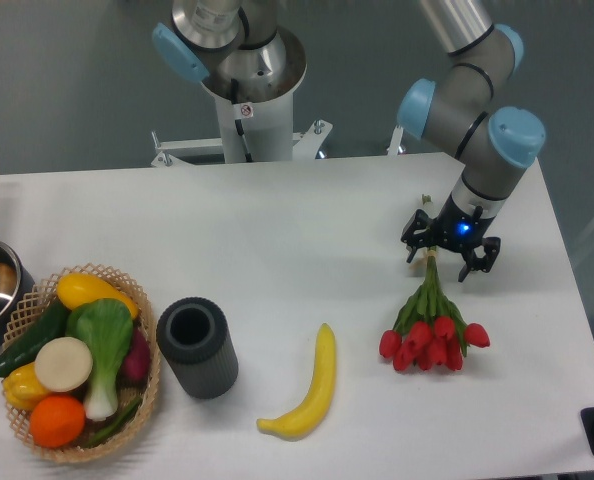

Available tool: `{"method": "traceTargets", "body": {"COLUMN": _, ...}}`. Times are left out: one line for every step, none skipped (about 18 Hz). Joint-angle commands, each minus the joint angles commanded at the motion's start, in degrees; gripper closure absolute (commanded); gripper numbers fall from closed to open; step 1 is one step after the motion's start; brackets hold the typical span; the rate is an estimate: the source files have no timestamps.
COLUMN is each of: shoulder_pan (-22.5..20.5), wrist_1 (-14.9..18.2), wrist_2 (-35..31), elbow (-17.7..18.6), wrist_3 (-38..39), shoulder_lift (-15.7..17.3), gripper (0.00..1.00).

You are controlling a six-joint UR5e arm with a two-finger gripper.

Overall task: Pick up the flowers from the table
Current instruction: 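Lower the gripper around the tulip stems and close it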

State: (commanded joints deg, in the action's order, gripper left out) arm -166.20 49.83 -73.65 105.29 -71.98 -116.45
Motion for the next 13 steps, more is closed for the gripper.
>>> {"method": "traceTargets", "body": {"shoulder_pan": 0.00, "wrist_1": 0.00, "wrist_2": -0.09, "elbow": 0.09, "wrist_3": -0.09, "shoulder_lift": 0.00, "gripper": 0.16}}
{"method": "traceTargets", "body": {"shoulder_pan": 0.00, "wrist_1": 0.09, "wrist_2": -0.09, "elbow": 0.09, "wrist_3": -0.09, "shoulder_lift": 0.00, "gripper": 0.22}}
{"method": "traceTargets", "body": {"shoulder_pan": 0.00, "wrist_1": 0.09, "wrist_2": -0.09, "elbow": 0.09, "wrist_3": -0.09, "shoulder_lift": 0.00, "gripper": 0.29}}
{"method": "traceTargets", "body": {"shoulder_pan": 0.00, "wrist_1": 0.17, "wrist_2": -0.18, "elbow": 0.00, "wrist_3": -0.09, "shoulder_lift": 0.00, "gripper": 0.38}}
{"method": "traceTargets", "body": {"shoulder_pan": 0.00, "wrist_1": 0.18, "wrist_2": -0.09, "elbow": 0.09, "wrist_3": 0.00, "shoulder_lift": 0.00, "gripper": 0.41}}
{"method": "traceTargets", "body": {"shoulder_pan": 0.00, "wrist_1": 0.18, "wrist_2": -0.18, "elbow": 0.00, "wrist_3": -0.09, "shoulder_lift": 0.00, "gripper": 0.44}}
{"method": "traceTargets", "body": {"shoulder_pan": 0.00, "wrist_1": 0.18, "wrist_2": -0.09, "elbow": -0.09, "wrist_3": -0.09, "shoulder_lift": 0.00, "gripper": 0.49}}
{"method": "traceTargets", "body": {"shoulder_pan": 0.00, "wrist_1": 0.26, "wrist_2": -0.09, "elbow": -0.09, "wrist_3": -0.09, "shoulder_lift": 0.00, "gripper": 0.53}}
{"method": "traceTargets", "body": {"shoulder_pan": 0.00, "wrist_1": 0.35, "wrist_2": -0.18, "elbow": -0.17, "wrist_3": 0.00, "shoulder_lift": 0.00, "gripper": 0.57}}
{"method": "traceTargets", "body": {"shoulder_pan": 0.00, "wrist_1": 0.44, "wrist_2": -0.18, "elbow": -0.26, "wrist_3": 0.09, "shoulder_lift": 0.00, "gripper": 0.59}}
{"method": "traceTargets", "body": {"shoulder_pan": 0.00, "wrist_1": 0.53, "wrist_2": -0.09, "elbow": -0.26, "wrist_3": 0.09, "shoulder_lift": 0.00, "gripper": 0.64}}
{"method": "traceTargets", "body": {"shoulder_pan": 0.00, "wrist_1": 0.61, "wrist_2": -0.09, "elbow": -0.35, "wrist_3": 0.17, "shoulder_lift": 0.00, "gripper": 0.64}}
{"method": "traceTargets", "body": {"shoulder_pan": 0.00, "wrist_1": 0.70, "wrist_2": -0.09, "elbow": -0.44, "wrist_3": 0.18, "shoulder_lift": 0.00, "gripper": 0.67}}
